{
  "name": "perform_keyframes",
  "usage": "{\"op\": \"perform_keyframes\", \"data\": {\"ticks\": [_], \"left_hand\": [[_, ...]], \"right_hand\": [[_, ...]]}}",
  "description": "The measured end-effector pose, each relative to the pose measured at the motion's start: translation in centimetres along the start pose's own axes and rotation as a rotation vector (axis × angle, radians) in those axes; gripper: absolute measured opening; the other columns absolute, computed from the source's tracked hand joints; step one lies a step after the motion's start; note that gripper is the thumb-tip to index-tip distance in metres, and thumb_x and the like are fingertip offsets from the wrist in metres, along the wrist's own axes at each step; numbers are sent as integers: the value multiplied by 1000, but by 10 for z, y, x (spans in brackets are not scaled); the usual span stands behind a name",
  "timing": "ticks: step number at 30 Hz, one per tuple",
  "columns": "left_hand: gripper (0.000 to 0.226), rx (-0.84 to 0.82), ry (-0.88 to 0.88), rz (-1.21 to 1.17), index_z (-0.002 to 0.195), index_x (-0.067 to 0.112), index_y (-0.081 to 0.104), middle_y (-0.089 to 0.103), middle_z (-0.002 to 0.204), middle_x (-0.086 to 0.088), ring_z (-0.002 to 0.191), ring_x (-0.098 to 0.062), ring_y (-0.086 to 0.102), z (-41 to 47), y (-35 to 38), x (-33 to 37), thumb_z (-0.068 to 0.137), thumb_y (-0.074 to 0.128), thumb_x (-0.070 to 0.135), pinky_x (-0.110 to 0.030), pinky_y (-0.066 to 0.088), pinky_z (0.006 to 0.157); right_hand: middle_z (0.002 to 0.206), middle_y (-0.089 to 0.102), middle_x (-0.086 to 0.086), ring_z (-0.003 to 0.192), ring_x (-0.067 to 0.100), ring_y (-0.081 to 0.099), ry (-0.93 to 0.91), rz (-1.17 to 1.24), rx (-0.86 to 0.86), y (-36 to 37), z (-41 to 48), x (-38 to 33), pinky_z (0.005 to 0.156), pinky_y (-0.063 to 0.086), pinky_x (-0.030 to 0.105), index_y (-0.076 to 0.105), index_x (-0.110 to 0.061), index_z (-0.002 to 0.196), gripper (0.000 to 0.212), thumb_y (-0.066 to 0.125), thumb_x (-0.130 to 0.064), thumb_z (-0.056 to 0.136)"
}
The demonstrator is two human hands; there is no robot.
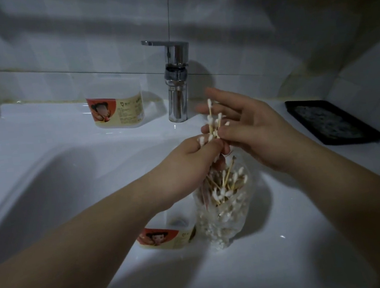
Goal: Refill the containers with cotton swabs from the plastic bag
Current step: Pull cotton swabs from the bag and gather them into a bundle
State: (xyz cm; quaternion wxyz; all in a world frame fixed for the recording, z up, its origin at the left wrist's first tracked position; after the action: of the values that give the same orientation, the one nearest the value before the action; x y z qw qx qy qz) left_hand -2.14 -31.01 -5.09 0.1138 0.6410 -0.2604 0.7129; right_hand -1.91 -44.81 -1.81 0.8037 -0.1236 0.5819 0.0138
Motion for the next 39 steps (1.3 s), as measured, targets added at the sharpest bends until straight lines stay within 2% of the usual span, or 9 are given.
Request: {"op": "perform_keyframes", "data": {"ticks": [5, 8, 14, 19, 22, 26, 29, 34, 39], "left_hand": [[30, 13, -5, -40, 85, 24, 65, 65, 69, 8, 65, -5, 59, -1, 1, 1, 105, 43, 28, -17, 42, 59], [30, 24, -4, -66, 88, 24, 64, 66, 70, 7, 69, -9, 60, 0, 0, -1, 107, 42, 31, -23, 44, 63], [39, 22, 34, -64, 83, 21, 60, 67, 74, 4, 71, -14, 58, 0, 3, -1, 110, 36, 35, -31, 43, 70], [51, 115, 35, -132, 65, 28, 64, 65, 71, 5, 75, -12, 60, 1, -2, -3, 109, 39, 33, -38, 46, 85], [45, 140, 48, -179, 71, 19, 61, 62, 73, -1, 77, -16, 59, 3, -2, -5, 106, 43, 39, -39, 44, 84], [37, 222, 47, -370, 96, 11, 66, 71, 90, -16, 87, -33, 68, 8, -10, -8, 105, 43, 39, -43, 50, 86], [27, 302, 8, -510, 93, 17, 56, 53, 62, 5, 62, -13, 49, 8, -18, -8, 110, 37, 26, -30, 37, 64], [21, 345, -38, -728, 97, 19, 53, 49, 60, 7, 60, -11, 46, 11, -19, -14, 110, 39, 26, -28, 37, 62], [19, 364, -33, -781, 106, 18, 56, 52, 63, 5, 64, -13, 49, 11, -18, -13, 110, 39, 24, -30, 40, 67]], "right_hand": [[111, 76, 14, 104, 26, 73, -53, -167, 90, -4, 1, -3, 90, 56, 32, 72, -26, 111, 38, 71, -6, 79], [109, 74, 25, 93, 37, 72, -49, -173, 73, 1, -1, -4, 88, 59, 29, 70, -21, 118, 36, 66, 5, 93], [94, 66, 35, 64, 28, 64, -8, -249, 1, 8, -5, -10, 75, 57, 33, 70, -23, 124, 34, 53, -1, 103], [77, 71, -1, 70, 16, 67, -1, -301, -66, 12, -6, -6, 79, 52, 26, 65, -28, 130, 40, 58, -12, 94], [95, 75, -5, 82, 12, 69, 17, -308, -73, 12, -6, -5, 85, 53, 28, 61, -27, 136, 44, 60, -11, 95], [115, 70, -14, 110, 5, 67, 19, -419, -21, 13, -7, -6, 98, 56, 39, 55, -44, 130, 54, 74, -37, 79], [106, 65, -15, 100, 2, 64, 75, -584, -7, 12, -11, -7, 91, 56, 36, 57, -46, 114, 55, 85, -51, 68], [93, 61, -13, 90, 2, 60, 112, -865, -116, 19, -12, -8, 85, 53, 35, 69, -37, 82, 44, 79, -69, 54], [88, 66, -13, 86, 1, 62, 100, -823, -154, 23, -13, -6, 81, 50, 28, 76, -38, 77, 14, 85, -47, 72]]}}
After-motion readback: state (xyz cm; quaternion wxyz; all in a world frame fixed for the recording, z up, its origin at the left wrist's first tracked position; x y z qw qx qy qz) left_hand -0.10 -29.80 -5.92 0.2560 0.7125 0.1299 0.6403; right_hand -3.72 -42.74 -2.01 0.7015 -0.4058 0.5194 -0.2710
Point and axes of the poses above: each hand's wrist, its own z-axis towards the middle knuckle, its own y-axis out of the palm, x = y × z, the point moved 5 cm from there along z, towards the middle knuckle
